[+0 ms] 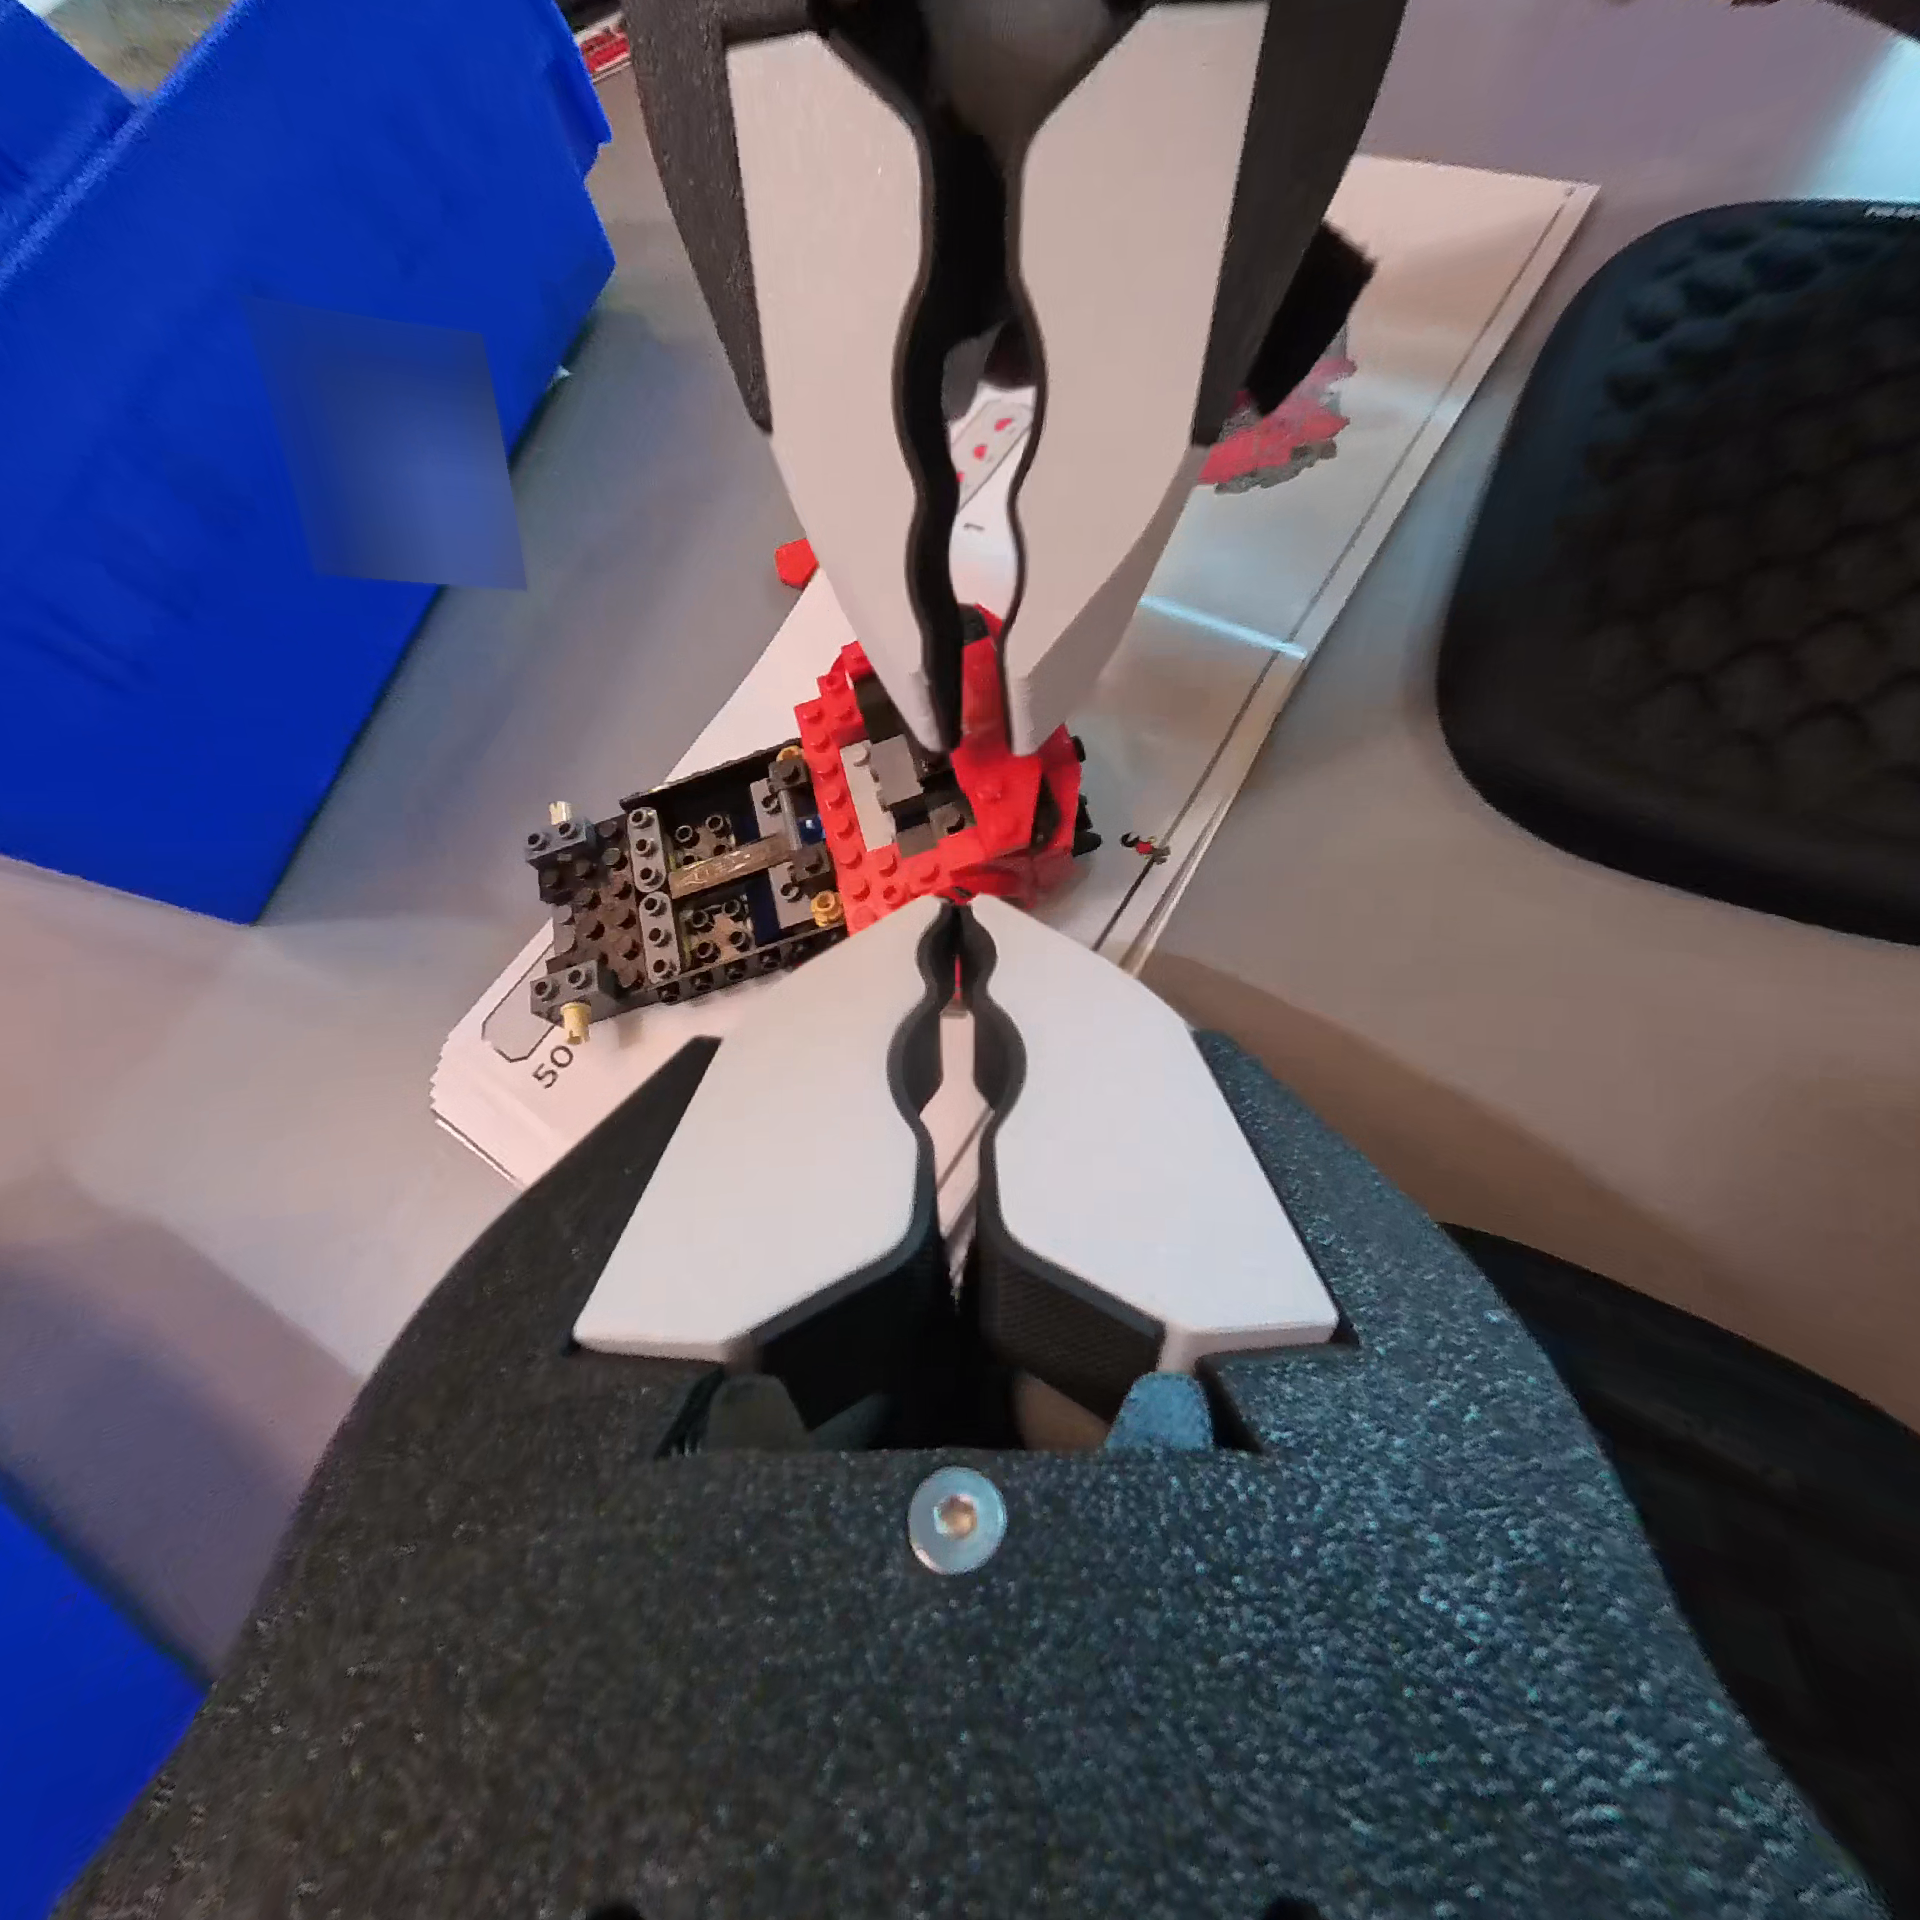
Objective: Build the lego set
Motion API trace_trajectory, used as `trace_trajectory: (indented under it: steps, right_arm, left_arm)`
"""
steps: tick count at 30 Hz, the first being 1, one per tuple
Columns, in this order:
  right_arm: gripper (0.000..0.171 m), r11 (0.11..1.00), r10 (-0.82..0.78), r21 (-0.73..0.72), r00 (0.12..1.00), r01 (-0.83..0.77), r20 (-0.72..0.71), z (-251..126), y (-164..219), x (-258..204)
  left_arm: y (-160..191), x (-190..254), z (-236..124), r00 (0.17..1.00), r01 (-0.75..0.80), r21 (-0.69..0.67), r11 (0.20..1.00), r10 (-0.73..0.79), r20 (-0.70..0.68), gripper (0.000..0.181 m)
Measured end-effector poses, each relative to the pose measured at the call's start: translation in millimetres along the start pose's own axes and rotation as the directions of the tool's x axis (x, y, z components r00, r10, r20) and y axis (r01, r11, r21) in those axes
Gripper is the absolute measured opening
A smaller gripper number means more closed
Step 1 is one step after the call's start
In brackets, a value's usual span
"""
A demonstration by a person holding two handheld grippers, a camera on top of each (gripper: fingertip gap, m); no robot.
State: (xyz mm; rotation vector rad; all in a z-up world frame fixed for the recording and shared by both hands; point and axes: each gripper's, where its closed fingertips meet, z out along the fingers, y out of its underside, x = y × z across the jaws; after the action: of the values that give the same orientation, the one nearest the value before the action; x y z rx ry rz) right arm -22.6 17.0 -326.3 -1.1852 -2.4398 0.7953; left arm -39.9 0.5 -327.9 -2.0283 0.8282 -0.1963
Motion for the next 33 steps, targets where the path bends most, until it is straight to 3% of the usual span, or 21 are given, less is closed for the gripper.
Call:
trace_trajectory:
  steps: [3, 7, 10, 18, 30, 33]
  right_arm:
    - [0.020, 1.000, -0.014, 0.005, 1.000, 0.014, -0.022, -4, 1, -1]
    - [0.047, 0.999, -0.026, 0.032, 0.998, 0.028, -0.060, -9, 1, -8]
    - [0.060, 0.996, -0.080, 0.020, 0.985, 0.084, -0.155, -5, 8, -9]
    - [0.050, 0.944, -0.313, -0.045, 0.843, 0.327, -0.437, 1, 10, -2]
    - [0.046, 0.928, -0.370, -0.116, 0.836, 0.355, -0.405, 12, 10, 3]
    - [0.036, 0.925, -0.377, -0.113, 0.836, 0.364, -0.398, 13, 10, 3]
  left_arm:
    - [0, -4, 1, 0.999, -0.012, 0.006, 1.000, 0.012, 0.032, 0.000]
    - [-2, -9, 0, 0.999, 0.006, 0.039, 0.999, -0.008, 0.051, 0.000]
    - [-6, -10, -3, 0.998, 0.001, 0.077, 0.997, -0.005, 0.057, 0.008]
    - [-1, 0, 3, 0.981, -0.187, 0.037, 0.982, 0.184, 0.064, 0.018]
    - [0, 1, 4, 0.971, -0.232, 0.034, 0.972, 0.229, 0.075, 0.021]
    - [-3, 2, 3, 0.964, -0.257, 0.051, 0.965, 0.253, 0.079, 0.022]
